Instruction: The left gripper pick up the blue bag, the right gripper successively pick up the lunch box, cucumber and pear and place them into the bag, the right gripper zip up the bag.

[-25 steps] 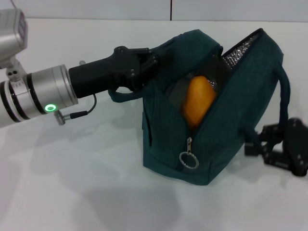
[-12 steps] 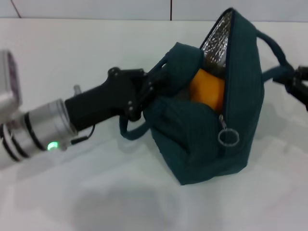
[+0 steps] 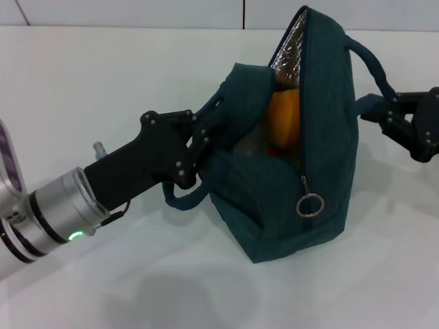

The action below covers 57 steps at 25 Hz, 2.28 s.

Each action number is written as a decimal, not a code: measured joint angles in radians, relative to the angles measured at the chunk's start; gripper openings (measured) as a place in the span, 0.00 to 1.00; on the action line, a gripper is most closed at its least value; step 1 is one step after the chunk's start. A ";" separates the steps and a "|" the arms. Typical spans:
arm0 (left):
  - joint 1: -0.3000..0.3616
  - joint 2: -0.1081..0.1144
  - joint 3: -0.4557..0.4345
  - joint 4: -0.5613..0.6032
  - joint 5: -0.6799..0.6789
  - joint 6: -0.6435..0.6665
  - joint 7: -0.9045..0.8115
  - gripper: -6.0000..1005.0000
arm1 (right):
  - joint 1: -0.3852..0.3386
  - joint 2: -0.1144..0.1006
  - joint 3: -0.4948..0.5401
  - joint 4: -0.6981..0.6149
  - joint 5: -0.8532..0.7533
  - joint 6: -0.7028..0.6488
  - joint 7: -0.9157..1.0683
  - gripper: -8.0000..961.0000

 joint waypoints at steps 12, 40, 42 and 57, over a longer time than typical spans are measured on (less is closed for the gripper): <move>-0.024 0.000 0.005 0.003 0.023 -0.001 0.029 0.06 | -0.088 -0.001 0.011 -0.009 0.100 -0.027 -0.003 0.18; -0.045 0.000 0.005 0.003 0.027 -0.041 0.052 0.08 | -0.153 -0.025 0.153 -0.027 -0.016 -0.209 -0.121 0.53; -0.046 0.000 0.004 0.005 0.026 -0.041 0.052 0.08 | -0.162 -0.019 0.162 -0.036 -0.029 -0.249 -0.144 0.54; -0.056 -0.003 0.000 0.034 0.019 -0.076 0.053 0.09 | -0.105 -0.055 0.045 -0.032 -0.186 -0.317 -0.127 0.53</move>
